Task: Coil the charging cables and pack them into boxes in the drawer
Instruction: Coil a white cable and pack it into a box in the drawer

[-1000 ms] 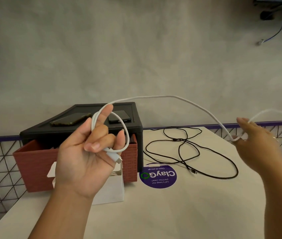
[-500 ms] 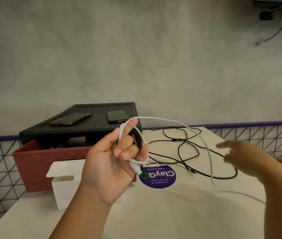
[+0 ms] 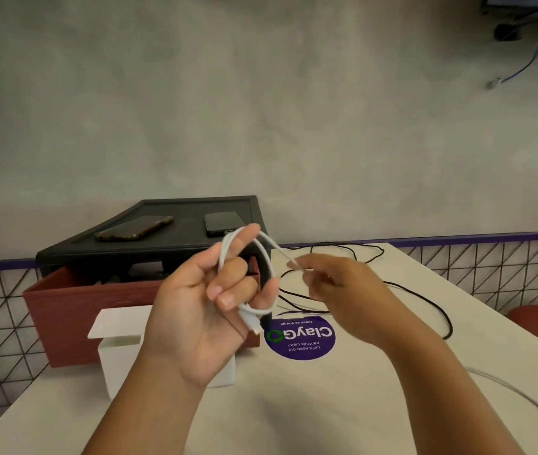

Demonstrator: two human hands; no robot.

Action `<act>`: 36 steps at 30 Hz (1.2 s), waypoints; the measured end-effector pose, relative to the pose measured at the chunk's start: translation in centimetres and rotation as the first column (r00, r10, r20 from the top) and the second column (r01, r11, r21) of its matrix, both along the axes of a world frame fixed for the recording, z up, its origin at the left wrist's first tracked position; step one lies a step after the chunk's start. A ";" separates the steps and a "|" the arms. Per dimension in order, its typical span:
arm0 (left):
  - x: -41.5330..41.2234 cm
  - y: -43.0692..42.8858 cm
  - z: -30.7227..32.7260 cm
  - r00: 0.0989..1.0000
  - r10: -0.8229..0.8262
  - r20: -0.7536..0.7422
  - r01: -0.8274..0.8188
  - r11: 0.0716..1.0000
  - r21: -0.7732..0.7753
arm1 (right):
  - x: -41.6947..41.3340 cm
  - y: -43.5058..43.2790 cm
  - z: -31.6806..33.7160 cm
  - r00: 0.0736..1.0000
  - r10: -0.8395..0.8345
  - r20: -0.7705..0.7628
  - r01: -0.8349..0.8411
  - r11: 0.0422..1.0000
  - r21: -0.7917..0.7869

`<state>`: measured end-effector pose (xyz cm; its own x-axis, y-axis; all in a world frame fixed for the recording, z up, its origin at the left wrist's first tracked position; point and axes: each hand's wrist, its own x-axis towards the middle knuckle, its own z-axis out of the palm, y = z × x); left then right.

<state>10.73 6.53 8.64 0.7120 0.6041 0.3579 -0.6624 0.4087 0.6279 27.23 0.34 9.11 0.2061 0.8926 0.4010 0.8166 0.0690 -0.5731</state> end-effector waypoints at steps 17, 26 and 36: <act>2.3 -1.3 -1.8 0.567 0.794 -0.220 -0.404 0.501 0.765 | -3.2 -3.1 2.2 0.897 0.314 0.310 -0.142 0.871 -0.469; 2.5 -2.4 -2.3 0.601 0.705 -0.376 -0.207 0.592 0.779 | -1.5 -4.8 3.8 0.962 0.091 0.256 -0.054 0.987 -0.149; 1.4 -2.7 -0.3 0.872 0.189 -0.450 -0.039 0.946 0.322 | -1.0 -4.3 3.7 0.989 0.148 0.026 -0.150 0.985 0.084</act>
<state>12.14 3.87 8.32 0.7718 0.6123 0.1716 -0.2882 0.0961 0.9527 26.23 -3.92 12.76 0.0647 0.8748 0.4801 0.8045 0.2389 -0.5438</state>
